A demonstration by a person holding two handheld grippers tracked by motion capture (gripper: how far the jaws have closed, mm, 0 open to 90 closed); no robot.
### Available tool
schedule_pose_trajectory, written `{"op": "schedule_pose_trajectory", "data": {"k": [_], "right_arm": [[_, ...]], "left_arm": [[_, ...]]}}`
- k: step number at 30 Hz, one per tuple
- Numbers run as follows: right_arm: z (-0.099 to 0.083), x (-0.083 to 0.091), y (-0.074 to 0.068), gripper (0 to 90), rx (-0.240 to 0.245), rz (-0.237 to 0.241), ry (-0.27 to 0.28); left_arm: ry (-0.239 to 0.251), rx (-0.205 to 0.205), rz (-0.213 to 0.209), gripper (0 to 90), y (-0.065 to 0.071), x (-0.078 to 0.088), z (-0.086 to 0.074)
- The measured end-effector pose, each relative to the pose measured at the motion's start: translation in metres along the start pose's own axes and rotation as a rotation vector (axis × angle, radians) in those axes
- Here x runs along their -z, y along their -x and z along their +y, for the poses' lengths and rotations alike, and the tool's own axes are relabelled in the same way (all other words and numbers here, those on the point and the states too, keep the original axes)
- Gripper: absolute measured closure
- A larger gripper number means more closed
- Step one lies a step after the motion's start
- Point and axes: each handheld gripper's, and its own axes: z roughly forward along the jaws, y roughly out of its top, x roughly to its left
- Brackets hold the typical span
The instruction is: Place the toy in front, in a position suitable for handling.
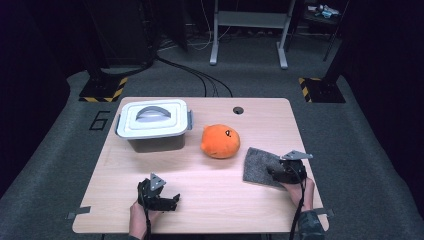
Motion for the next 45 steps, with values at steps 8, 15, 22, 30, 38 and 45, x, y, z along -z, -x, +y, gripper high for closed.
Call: {"op": "schedule_pose_trajectory", "data": {"k": [8, 15, 22, 30, 38, 45], "right_arm": [[0.005, 0.022, -0.007, 9.1, -0.014, 0.018, 0.045], [-0.007, 0.022, -0.034, 1.7, 0.004, 0.066, 0.039], [-0.025, 0.017, -0.047, 0.0, 0.002, 0.053, 0.06], [-0.022, 0.041, -0.044, 0.0, -0.007, 0.016, 0.099], [-0.018, 0.036, -0.053, 13.5, 0.016, -0.024, 0.048], [-0.018, 0.01, -0.044, 44.1, 0.009, -0.099, -0.029]], "left_arm": [[-0.002, -0.002, 0.0, 0.2, 0.0, 0.0, 0.0], [-0.001, -0.002, 0.0, 0.2, 0.0, 0.0, 0.0], [0.0, -0.004, 0.001, 0.2, 0.0, 0.0, 0.0], [0.001, -0.003, 0.001, 0.2, 0.0, 0.0, 0.0], [0.0, -0.003, 0.001, 0.2, 0.0, 0.0, 0.0], [0.001, -0.003, 0.001, 0.2, 0.0, 0.0, 0.0]]}}
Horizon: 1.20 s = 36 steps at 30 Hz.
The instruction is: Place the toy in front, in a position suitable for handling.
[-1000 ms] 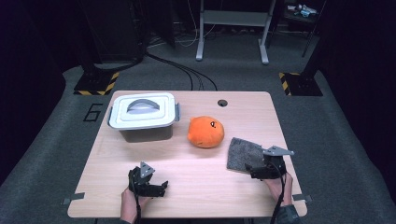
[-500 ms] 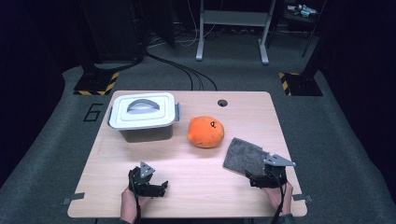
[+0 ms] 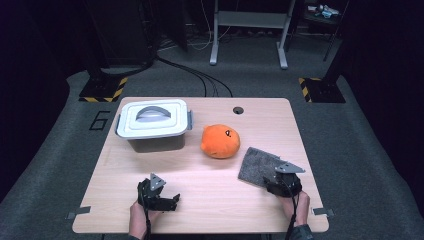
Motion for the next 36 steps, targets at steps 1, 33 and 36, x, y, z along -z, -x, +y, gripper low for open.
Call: {"op": "schedule_pose_trajectory", "data": {"k": [1, 33, 36], "right_arm": [[0.0, -0.001, 0.002, 45.5, -0.003, -0.004, 0.0], [-0.039, 0.017, 0.021, 1.5, -0.076, 0.048, 0.019], [-0.041, 0.015, 0.021, 1.3, -0.072, 0.053, 0.011]], "left_arm": [[-0.002, 0.001, -0.001, 0.2, 0.0, 0.0, 0.0], [0.055, -0.034, -0.096, 3.2, 0.002, -0.011, 0.05], [0.051, -0.038, -0.113, 3.4, 0.004, -0.019, 0.06]]}}
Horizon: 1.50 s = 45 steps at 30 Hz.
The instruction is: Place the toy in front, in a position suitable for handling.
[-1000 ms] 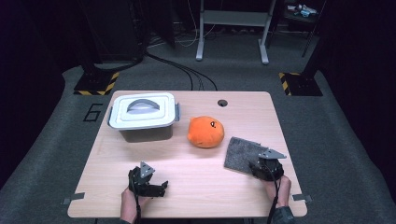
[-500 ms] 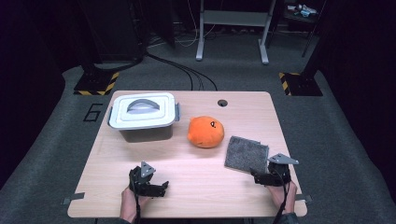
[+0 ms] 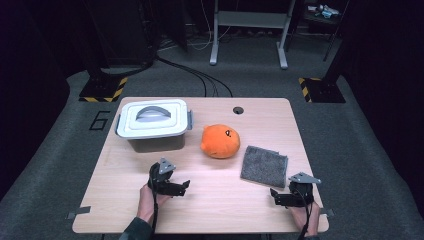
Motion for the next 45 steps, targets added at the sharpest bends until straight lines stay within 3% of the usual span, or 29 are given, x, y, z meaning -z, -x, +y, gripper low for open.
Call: {"op": "schedule_pose_trajectory", "data": {"k": [11, 16, 27, 30, 36, 45], "right_arm": [[-0.004, 0.002, 0.002, 1.3, 0.023, 0.0, -0.009], [-0.003, 0.0, 0.002, 2.7, 0.043, 0.001, -0.021], [-0.004, 0.0, 0.002, 3.8, 0.043, 0.003, -0.021], [-0.004, 0.0, 0.002, 4.1, 0.042, 0.002, -0.02], [-0.004, 0.0, 0.002, 4.5, 0.038, 0.004, -0.02], [-0.004, 0.0, 0.002, 4.7, 0.039, 0.004, -0.019]], "left_arm": [[0.015, -0.045, -0.043, 6.1, 0.007, -0.021, 0.03], [0.025, -0.072, -0.03, 8.2, 0.013, -0.031, 0.042], [0.041, -0.068, -0.031, 14.1, 0.013, -0.049, 0.058], [0.044, -0.084, -0.025, 15.0, 0.013, -0.051, 0.063], [0.049, -0.074, -0.047, 16.3, 0.01, -0.057, 0.07], [0.066, -0.094, -0.028, 21.7, 0.013, -0.064, 0.079]]}}
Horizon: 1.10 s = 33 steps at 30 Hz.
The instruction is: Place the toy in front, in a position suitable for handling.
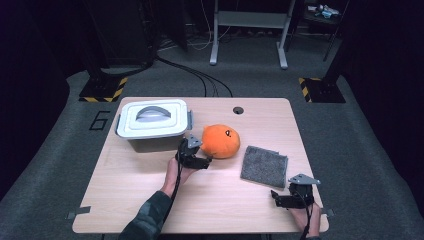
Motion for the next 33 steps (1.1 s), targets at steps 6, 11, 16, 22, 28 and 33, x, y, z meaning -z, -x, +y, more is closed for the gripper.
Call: {"op": "schedule_pose_trajectory", "data": {"k": [6, 11, 16, 22, 28, 33], "right_arm": [[0.0002, 0.0001, -0.0004, 4.7, -0.006, 0.001, -0.002], [0.0001, 0.0, -0.0002, 4.7, -0.002, 0.001, -0.001], [0.0003, -0.0001, -0.0002, 4.8, -0.002, 0.001, 0.0], [0.0003, -0.0001, -0.0002, 4.8, -0.002, 0.0, 0.0], [0.0003, -0.0001, -0.0004, 4.9, -0.004, 0.0, 0.0], [0.0002, 0.0, -0.0005, 5.1, -0.008, 0.0, 0.0]], "left_arm": [[-0.002, -0.006, 0.003, 27.5, 0.0, -0.0056, 0.0055], [-0.002, 0.003, 0.025, 40.4, 0.0001, -0.0074, 0.006], [0.005, 0.002, 0.055, 53.8, 0.0006, -0.0083, 0.0059], [0.009, -0.008, 0.057, 67.2, 0.0012, -0.0095, 0.0057], [0.021, -0.023, 0.037, 80.0, 0.0004, -0.0089, 0.0051], [0.05, -0.031, 0.019, 82.6, 0.0005, -0.0058, 0.0045]]}}
